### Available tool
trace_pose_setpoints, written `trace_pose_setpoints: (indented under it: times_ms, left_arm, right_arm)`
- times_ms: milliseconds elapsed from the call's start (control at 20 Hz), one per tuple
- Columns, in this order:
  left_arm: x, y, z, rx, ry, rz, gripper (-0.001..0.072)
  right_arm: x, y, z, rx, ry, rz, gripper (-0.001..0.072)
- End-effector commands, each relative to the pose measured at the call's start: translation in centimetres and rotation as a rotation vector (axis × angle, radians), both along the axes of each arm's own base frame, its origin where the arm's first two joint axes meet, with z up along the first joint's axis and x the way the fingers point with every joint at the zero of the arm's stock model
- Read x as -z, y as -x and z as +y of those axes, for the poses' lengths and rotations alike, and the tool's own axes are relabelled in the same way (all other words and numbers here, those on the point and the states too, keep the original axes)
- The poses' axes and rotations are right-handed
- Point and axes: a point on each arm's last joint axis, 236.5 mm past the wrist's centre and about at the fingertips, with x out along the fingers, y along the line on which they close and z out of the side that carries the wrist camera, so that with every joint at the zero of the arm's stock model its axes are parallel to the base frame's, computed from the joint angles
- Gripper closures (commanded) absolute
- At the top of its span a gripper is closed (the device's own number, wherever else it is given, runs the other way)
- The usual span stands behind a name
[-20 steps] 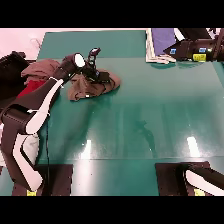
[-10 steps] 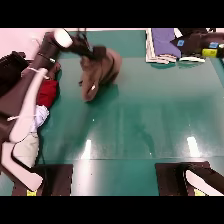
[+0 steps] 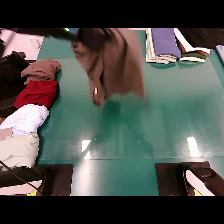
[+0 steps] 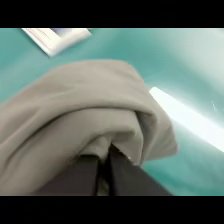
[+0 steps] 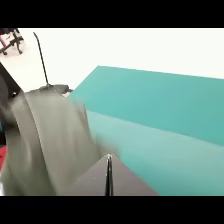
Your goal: Fold the shirts.
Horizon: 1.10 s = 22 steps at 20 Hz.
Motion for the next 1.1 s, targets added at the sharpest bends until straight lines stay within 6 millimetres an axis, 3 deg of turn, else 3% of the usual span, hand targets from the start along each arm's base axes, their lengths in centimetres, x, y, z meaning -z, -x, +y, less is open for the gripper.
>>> trace_pose_setpoints:
  times_ms: [0, 50, 100, 300, 400, 450, 650, 700, 800, 900, 1050]
  left_arm:
    - [6.0, 3.0, -2.8, 0.107, -0.101, 0.087, 0.0199]
    - [7.6, 2.8, -2.6, 0.095, -0.119, 0.122, 0.0107]
    - [8.9, 2.4, -1.6, 0.078, -0.156, 0.15, 0.0106]
    - [11.9, 0.8, 8.2, -0.14, -0.268, 0.368, 0.0107]
    - [13.6, -0.2, 11.8, -0.251, -0.247, 0.424, 0.0106]
    - [15.8, 0.0, 13.5, -0.291, -0.258, 0.475, 0.0106]
    - [28.8, 3.5, 18.3, -0.394, -0.343, 0.766, 0.0106]
    - [31.5, 4.2, 19.2, -0.432, -0.34, 0.817, 0.0106]
    - [35.1, 5.4, 19.8, -0.47, -0.324, 0.874, 0.0106]
    - [37.5, 6.6, 19.1, -0.478, -0.292, 0.917, 0.0106]
    - [39.1, 7.3, 16.9, -0.452, -0.184, 0.977, 0.0107]
  right_arm:
    - [-0.9, 0.8, 0.0, 0.002, -0.002, -0.027, 0.0696]
    - [-0.8, 0.9, 0.0, 0.001, -0.001, -0.026, 0.0696]
    - [-0.8, 0.9, 0.0, 0.001, -0.001, -0.026, 0.0696]
    - [-0.6, 1.0, 0.1, -0.006, 0.004, -0.016, 0.0696]
    - [-0.4, 1.1, 0.2, -0.013, 0.009, -0.009, 0.0696]
    - [-0.3, 1.1, 0.3, -0.016, 0.011, -0.005, 0.0696]
    - [-0.3, 1.1, 0.3, -0.016, 0.011, -0.005, 0.0696]
    - [-0.2, 1.1, 0.3, -0.016, 0.011, -0.005, 0.0696]
    - [-0.2, 1.1, 0.3, -0.016, 0.011, -0.004, 0.0696]
    - [-0.2, 1.1, 0.3, -0.016, 0.012, -0.004, 0.0696]
    - [0.0, 1.0, 0.3, -0.019, 0.013, 0.003, 0.0696]
